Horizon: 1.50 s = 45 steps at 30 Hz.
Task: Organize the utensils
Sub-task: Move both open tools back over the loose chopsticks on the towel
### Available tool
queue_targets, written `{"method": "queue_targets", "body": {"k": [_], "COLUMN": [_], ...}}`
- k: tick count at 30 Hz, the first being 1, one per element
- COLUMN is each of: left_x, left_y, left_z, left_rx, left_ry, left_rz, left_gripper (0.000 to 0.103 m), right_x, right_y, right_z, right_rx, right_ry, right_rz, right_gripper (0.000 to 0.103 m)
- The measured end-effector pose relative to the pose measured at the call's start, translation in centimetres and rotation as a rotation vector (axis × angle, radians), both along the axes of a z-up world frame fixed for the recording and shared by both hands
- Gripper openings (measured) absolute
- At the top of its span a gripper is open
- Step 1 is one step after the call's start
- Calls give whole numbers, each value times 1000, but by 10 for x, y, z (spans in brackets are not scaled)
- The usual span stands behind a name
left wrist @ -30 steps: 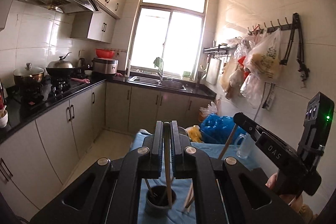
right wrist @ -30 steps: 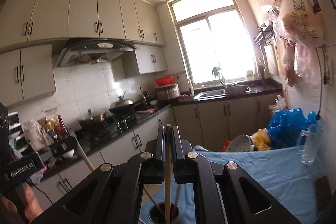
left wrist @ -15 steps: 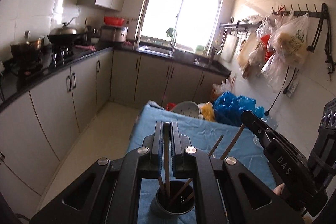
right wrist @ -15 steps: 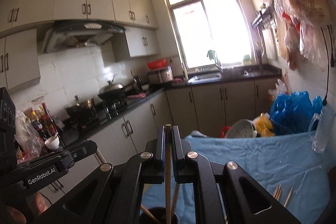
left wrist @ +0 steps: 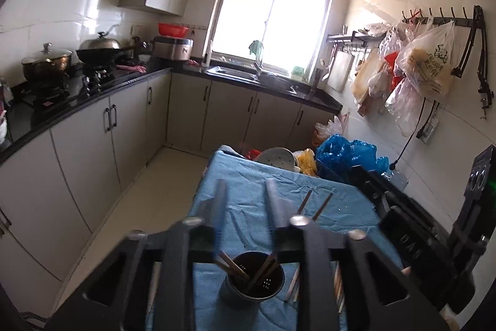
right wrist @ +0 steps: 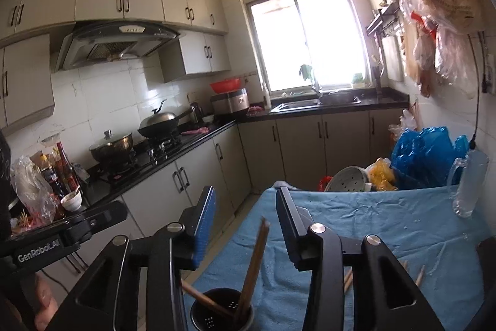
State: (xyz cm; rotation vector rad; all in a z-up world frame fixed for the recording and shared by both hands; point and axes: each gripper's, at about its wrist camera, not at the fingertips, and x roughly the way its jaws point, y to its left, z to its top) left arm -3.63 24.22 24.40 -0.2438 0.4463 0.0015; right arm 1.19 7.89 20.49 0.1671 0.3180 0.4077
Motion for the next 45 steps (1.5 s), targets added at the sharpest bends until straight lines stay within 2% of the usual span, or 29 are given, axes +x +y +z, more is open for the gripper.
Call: {"method": "queue_targets", "body": {"k": [7,10,14,17,20,22,23,26,32,35,38,43,45], "left_x": [-42,-56,-62,-54,-35,-21,-14,9,48,62,73,78,78], "left_y": [-21,-39,-71,-100,-129,-145,-154,-179,-207,-212,-217,-218,-221], "left_z": [7,6,-6,-31,-70,-95,-109,-146,-198,-213,-228,-231,-231], "left_rx": [38,44,53,61,26,19,27,56,-11,-18,-7,-2,13], "left_ry": [-44,-50,-35,28,144,215,252,344,439,464,509,503,496], "left_rz": [-5,-43,-120,-180,-254,-293,-309,-348,-431,-448,-460,-469,-468], "left_gripper": [37,38,48,48,48,48,47,33,32,28,10,8,9], "right_x": [-23,-33,-37,-31,-20,-13,-9,6,38,48,55,57,57], "right_y": [-45,-74,-115,-148,-173,-183,-188,-201,-213,-207,-198,-193,-195], "right_z": [9,0,-24,-55,-95,-118,-130,-161,-192,-201,-206,-211,-211], "right_rx": [13,14,0,-7,-26,-40,-42,-13,27,4,-47,-126,-148], "right_ry": [-3,25,95,218,357,425,462,550,635,650,644,624,622], "right_rz": [-61,-100,-158,-172,-158,-144,-135,-114,-96,-83,-82,-98,-110], "right_gripper": [54,56,57,57,56,42,40,36,36,36,36,25,24]}}
